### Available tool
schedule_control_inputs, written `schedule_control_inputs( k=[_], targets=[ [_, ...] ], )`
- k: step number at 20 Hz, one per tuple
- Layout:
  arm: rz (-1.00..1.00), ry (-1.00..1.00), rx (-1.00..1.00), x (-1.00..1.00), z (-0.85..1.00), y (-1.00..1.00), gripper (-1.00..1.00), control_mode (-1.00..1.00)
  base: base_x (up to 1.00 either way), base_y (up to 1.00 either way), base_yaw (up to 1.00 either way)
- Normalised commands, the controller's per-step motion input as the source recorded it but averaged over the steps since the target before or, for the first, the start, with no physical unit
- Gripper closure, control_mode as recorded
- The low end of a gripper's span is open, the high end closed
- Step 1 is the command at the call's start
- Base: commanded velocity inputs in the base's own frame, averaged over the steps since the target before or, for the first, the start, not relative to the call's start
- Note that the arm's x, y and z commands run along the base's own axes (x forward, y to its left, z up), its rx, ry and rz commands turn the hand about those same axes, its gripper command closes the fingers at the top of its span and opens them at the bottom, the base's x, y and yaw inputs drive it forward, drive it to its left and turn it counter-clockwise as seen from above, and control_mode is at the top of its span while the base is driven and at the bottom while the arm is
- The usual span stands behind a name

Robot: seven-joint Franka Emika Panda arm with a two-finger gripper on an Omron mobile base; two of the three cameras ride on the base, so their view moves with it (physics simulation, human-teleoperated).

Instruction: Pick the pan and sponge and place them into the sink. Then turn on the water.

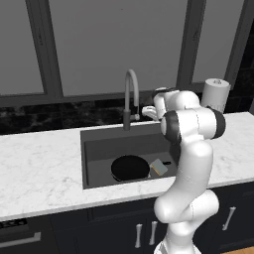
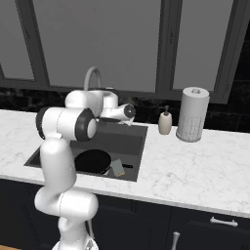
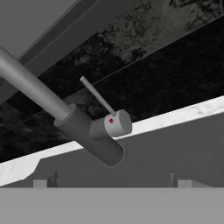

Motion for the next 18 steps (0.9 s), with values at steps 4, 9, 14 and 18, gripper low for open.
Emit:
schedule_control_inputs(
  k=[4, 9, 14, 18],
  targets=[
    [-0.05, 0.0, 0.04, 0.38, 0.0, 0.07, -1.0, -1.0, 0.0, 0.0, 0.0],
    [-0.02, 0.0, 0.02, 0.31, -0.11, 0.12, -1.0, -1.0, 0.0, 0.0, 0.0],
    [0.0, 0.01, 0.02, 0.25, -0.23, 0.12, -1.0, -1.0, 0.0, 0.0, 0.0],
    [-0.01, 0.0, 0.04, 0.29, -0.13, 0.05, -1.0, -1.0, 0.0, 0.0, 0.0]
  ],
)
